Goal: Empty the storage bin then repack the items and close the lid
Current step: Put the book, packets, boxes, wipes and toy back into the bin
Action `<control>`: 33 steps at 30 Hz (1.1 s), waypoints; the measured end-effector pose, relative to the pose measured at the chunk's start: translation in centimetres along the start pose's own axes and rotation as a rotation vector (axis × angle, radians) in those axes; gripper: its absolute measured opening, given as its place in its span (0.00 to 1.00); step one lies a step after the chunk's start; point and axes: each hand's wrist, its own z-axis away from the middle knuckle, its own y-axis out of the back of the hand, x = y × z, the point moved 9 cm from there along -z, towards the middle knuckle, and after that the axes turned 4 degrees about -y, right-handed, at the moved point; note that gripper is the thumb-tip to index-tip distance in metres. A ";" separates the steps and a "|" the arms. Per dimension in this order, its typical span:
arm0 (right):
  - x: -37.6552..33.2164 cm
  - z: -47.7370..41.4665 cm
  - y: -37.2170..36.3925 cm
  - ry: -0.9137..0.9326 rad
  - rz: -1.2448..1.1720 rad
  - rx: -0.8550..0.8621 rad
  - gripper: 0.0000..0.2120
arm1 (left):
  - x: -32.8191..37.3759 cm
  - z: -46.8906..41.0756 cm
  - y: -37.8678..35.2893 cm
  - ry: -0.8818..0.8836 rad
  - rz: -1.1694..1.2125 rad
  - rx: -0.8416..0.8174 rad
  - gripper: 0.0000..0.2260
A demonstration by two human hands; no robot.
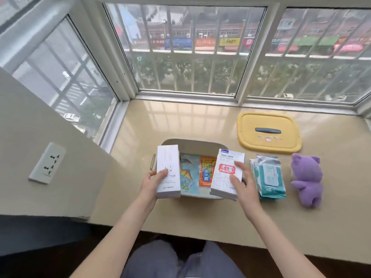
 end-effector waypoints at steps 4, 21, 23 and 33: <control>0.4 -2.2 -1.2 -0.024 0.031 -0.068 0.18 | -0.1 -1.0 -0.2 0.005 -0.006 0.049 0.34; 6.0 -9.9 -6.2 -0.087 0.079 -0.057 0.20 | -5.0 -13.7 -2.9 0.097 -0.148 -0.049 0.32; 7.3 -11.1 -6.7 -0.083 0.082 -0.052 0.20 | -6.5 -15.7 -3.3 0.121 -0.156 -0.061 0.28; 12.6 -14.7 -9.1 -0.150 0.083 -0.101 0.19 | -7.8 -17.4 -2.6 0.083 -0.114 -0.063 0.23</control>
